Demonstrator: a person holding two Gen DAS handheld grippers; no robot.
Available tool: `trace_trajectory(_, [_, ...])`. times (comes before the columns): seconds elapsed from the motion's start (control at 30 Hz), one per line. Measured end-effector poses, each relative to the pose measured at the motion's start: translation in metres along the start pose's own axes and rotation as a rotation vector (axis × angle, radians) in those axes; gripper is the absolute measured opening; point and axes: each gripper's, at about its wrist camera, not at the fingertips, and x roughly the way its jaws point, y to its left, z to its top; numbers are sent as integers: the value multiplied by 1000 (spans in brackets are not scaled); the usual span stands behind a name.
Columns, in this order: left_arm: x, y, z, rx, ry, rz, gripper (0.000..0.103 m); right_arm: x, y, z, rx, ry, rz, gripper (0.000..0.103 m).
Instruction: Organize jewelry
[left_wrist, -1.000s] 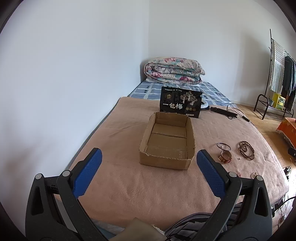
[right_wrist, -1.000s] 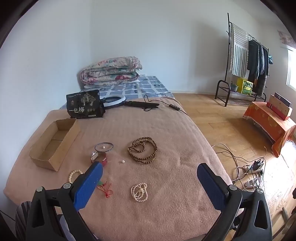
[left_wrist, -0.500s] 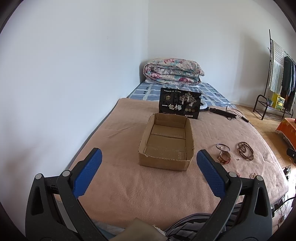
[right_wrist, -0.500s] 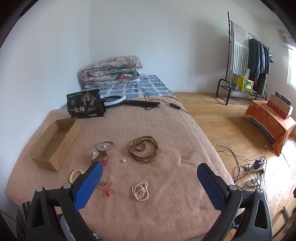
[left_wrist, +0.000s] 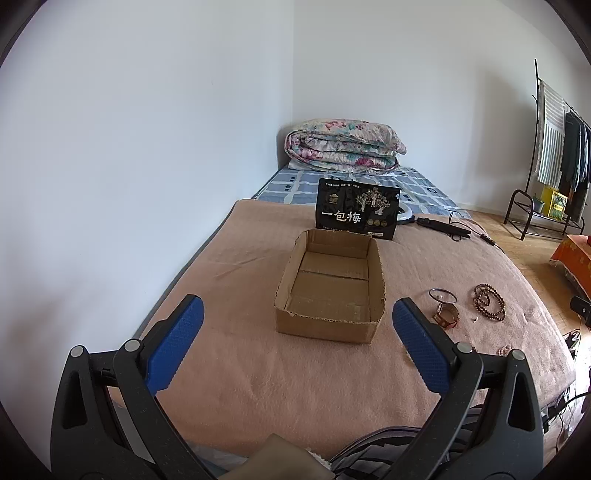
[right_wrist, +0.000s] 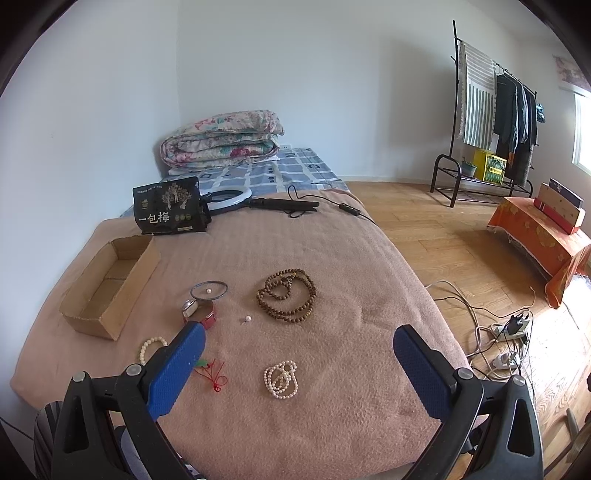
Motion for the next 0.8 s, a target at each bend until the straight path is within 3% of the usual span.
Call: trace_trajectory(0.8, [-2, -2, -3, 2, -7, 1, 103, 3, 2, -2, -2, 10, 2, 103])
